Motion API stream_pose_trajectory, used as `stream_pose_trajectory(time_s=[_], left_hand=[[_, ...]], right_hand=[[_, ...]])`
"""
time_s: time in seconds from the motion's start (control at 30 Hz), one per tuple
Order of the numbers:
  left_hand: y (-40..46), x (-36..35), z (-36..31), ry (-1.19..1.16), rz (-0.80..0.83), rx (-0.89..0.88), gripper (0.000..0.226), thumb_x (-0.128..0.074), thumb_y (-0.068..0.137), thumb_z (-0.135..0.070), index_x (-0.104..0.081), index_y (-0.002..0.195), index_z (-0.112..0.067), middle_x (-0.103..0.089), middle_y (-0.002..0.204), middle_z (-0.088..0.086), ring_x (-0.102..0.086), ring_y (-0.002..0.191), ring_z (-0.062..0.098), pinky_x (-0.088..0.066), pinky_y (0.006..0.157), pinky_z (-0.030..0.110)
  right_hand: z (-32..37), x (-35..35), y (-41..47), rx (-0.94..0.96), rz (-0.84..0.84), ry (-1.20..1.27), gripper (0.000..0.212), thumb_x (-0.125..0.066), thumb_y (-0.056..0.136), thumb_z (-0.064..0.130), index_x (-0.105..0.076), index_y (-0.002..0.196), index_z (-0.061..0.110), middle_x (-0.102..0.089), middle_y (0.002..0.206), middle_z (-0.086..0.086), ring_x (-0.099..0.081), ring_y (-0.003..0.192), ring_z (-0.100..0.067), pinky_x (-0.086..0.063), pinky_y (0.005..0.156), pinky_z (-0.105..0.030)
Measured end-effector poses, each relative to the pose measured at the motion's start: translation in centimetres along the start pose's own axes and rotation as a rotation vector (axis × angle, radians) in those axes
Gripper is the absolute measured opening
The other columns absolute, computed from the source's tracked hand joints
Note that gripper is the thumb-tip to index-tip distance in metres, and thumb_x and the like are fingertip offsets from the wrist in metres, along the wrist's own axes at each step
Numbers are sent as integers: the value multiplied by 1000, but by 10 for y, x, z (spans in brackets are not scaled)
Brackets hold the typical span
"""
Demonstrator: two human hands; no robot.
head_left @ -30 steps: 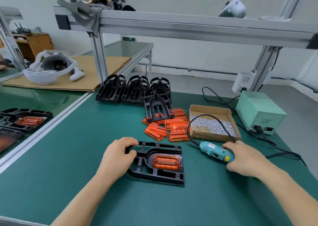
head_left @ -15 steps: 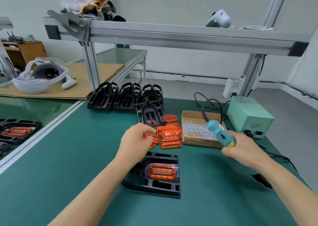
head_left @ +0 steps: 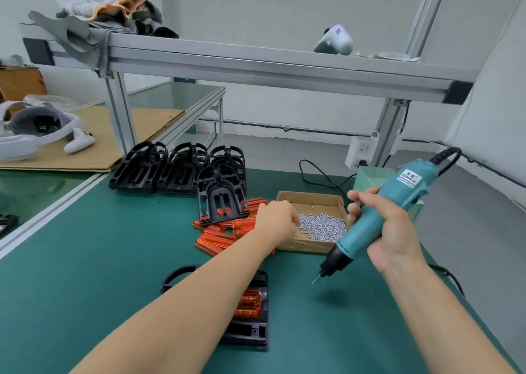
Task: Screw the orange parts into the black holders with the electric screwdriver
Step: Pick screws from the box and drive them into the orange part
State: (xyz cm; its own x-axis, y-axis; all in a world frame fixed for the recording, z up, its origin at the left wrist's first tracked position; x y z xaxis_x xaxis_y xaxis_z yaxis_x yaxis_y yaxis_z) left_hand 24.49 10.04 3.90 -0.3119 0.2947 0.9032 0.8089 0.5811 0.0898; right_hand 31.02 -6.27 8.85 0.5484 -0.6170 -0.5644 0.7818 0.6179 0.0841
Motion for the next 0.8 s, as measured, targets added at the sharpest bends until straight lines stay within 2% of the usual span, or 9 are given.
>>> stream_pose_trajectory(time_s=[0.1, 0.2, 0.33, 0.53, 0.67, 0.73, 0.8], left_hand=[[9, -6, 2, 101, 36, 19, 13, -65, 86, -18, -74, 93, -25, -70, 104, -8, -58, 106, 16, -24, 106, 42], [13, -9, 2, 202, 20, 9, 9, -66, 85, -23, -74, 89, -25, -71, 100, -6, -57, 104, 18, -25, 102, 41], [17, -16, 3, 285, 4, -19, 10, -66, 85, -30, -74, 90, -26, -70, 99, -2, -53, 104, 20, -27, 98, 39], [21, -21, 0, 396, -30, -58, 15, -57, 89, -18, -71, 94, -20, -69, 92, 2, -57, 94, 22, -27, 94, 38], [23, -23, -1, 444, 9, -117, 12, -50, 90, -11, -60, 85, -15, -60, 86, 3, -53, 98, 24, -28, 93, 39], [20, -19, -3, 406, -3, -137, 12, -48, 92, -12, -60, 91, -15, -61, 93, 4, -51, 101, 24, -29, 95, 40], [13, -9, -2, 156, -59, -121, 15, -46, 93, -13, -61, 95, -14, -65, 97, 2, -56, 95, 20, -35, 92, 36]], right_hand=[[-4, -3, 2, 36, -3, 8, 29, -57, 82, -3, -54, 67, 22, -54, 65, -3, -46, 47, -11, -42, 46, -20], [-6, -5, 2, 60, 4, -14, 25, -60, 74, 0, -55, 64, 23, -49, 62, -2, -43, 45, -10, -41, 44, -21], [-8, -4, 1, 69, 13, -54, 20, -62, 65, 3, -53, 70, 20, -49, 60, -1, -43, 45, -12, -41, 45, -23], [-12, -2, -1, 76, 22, -74, 22, -61, 71, 0, -54, 70, 21, -48, 60, -1, -43, 47, -12, -42, 46, -22], [-12, -2, -4, 88, 9, -50, 25, -59, 75, -3, -55, 68, 22, -48, 60, -1, -43, 47, -12, -42, 46, -22], [-10, -2, -5, 90, -6, -23, 26, -59, 74, -2, -56, 67, 23, -47, 61, 0, -44, 48, -12, -43, 47, -22], [-5, -1, -7, 113, -21, 2, 26, -60, 74, -1, -55, 66, 24, -47, 62, 0, -45, 49, -12, -43, 49, -23]])
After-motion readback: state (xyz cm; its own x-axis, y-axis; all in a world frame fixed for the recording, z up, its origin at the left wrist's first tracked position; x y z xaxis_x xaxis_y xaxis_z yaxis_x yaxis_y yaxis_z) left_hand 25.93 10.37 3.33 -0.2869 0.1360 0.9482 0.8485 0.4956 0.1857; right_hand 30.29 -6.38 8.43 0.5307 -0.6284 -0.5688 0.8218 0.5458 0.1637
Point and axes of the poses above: each hand's wrist, its own y-axis towards the middle knuckle, its own x-axis out of the back of the hand, z = x × y, the point moved 5 cm from there along y, towards the middle knuckle
